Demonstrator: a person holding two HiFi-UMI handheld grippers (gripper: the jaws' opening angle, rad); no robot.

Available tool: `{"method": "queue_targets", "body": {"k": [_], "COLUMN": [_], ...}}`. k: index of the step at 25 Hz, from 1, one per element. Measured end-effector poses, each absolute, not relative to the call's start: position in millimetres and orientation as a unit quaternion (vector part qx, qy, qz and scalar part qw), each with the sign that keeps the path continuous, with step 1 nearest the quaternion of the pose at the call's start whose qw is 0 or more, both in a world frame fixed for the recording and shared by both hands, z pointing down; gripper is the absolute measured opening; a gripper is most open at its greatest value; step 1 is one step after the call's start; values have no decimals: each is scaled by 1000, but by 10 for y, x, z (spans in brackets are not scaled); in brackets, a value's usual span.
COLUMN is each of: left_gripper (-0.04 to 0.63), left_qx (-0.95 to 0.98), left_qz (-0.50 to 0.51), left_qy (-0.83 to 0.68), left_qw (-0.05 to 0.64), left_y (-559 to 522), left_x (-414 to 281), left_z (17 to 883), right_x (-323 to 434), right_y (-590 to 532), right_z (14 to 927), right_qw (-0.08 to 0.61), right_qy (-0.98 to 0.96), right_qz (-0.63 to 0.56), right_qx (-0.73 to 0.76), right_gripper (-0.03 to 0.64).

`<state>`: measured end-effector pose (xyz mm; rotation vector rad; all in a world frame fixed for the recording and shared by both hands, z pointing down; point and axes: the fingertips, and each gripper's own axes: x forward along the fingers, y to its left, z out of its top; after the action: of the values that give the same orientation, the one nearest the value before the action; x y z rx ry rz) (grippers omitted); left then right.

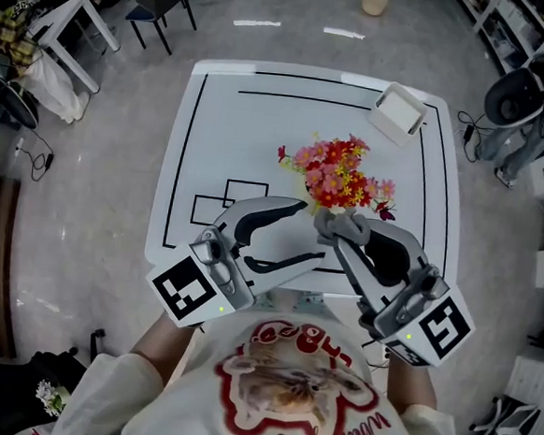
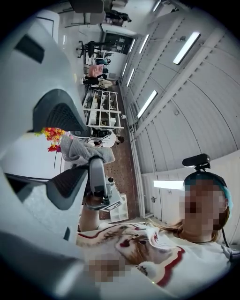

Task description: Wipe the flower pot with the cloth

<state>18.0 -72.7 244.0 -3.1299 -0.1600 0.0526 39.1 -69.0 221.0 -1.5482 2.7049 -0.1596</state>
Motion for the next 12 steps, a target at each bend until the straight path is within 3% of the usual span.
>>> {"method": "queue_targets", "body": {"k": [7,12], "left_gripper": [242,242], "left_qx": [-998,-994], "left_qz": [7,-26], "left_qy": [-65,-71], "left_qw": [21,80], "left_y": [-584,-545], "left_x": [375,490], "left_z": [2434,2475], "right_x": [504,543], "right_y": [-676,-686], "right_z": [2089,2091], "right_qw": [15,6], "right_qy": [874,881], "right_qz": [-66,-77], "right_qx": [-481,-467], "right_gripper": [55,55]}}
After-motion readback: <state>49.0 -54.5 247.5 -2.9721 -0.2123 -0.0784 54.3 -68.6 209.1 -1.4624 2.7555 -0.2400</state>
